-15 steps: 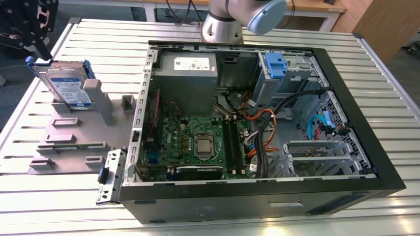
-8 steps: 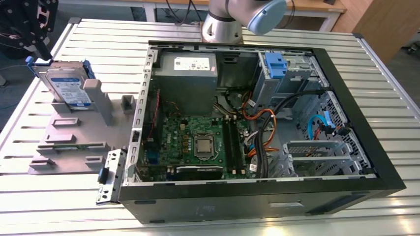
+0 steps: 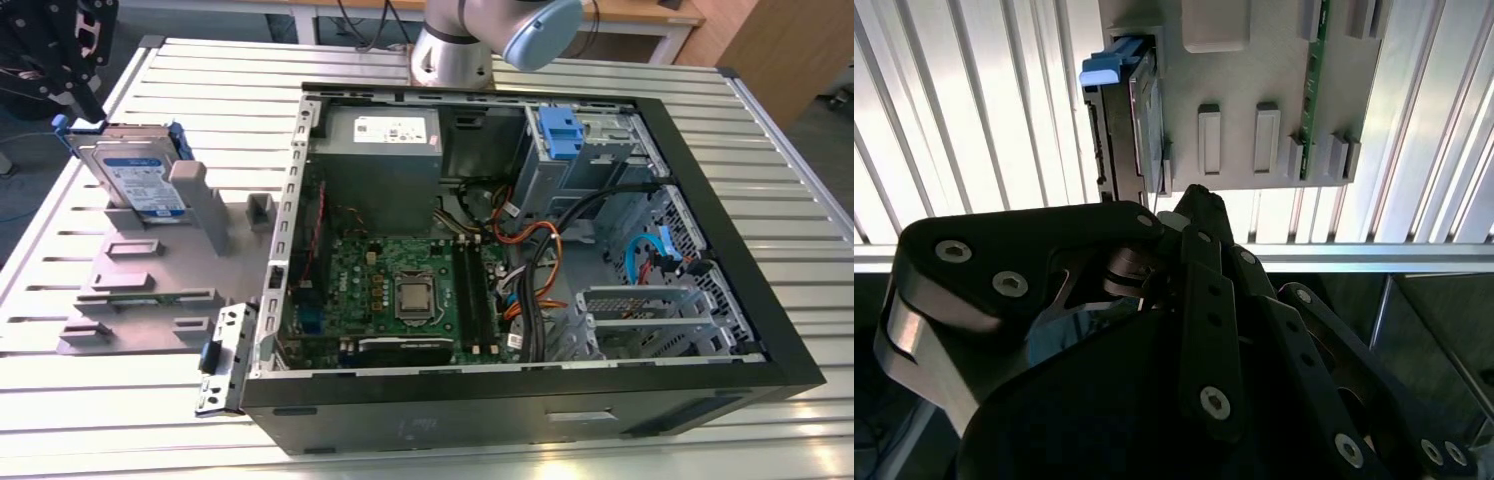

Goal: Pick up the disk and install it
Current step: 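Pick up the disk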

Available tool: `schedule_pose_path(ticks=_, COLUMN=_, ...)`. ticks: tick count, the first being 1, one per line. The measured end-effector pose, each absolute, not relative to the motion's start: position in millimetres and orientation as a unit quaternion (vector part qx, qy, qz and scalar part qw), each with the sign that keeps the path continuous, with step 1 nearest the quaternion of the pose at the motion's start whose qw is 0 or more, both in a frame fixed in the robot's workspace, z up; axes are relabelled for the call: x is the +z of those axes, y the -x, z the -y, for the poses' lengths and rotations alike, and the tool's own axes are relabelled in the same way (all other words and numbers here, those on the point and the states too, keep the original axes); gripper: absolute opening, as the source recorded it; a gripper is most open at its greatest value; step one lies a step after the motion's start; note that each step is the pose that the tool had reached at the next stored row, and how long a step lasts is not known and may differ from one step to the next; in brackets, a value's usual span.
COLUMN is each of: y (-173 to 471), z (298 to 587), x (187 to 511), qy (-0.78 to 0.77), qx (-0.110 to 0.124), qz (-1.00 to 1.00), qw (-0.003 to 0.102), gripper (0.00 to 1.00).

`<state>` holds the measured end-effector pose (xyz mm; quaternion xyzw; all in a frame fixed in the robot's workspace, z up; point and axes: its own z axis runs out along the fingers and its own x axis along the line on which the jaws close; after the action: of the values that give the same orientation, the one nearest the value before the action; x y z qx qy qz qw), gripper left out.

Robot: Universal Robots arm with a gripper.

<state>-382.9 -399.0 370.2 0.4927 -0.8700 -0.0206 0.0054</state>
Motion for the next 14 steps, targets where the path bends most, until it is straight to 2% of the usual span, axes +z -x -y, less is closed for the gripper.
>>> schedule_pose_path(ticks=14, y=382.9, z=399.0, x=370.2, qy=-0.499, qx=-0.021, qz=0.866, qw=0.006, gripper=0.11)
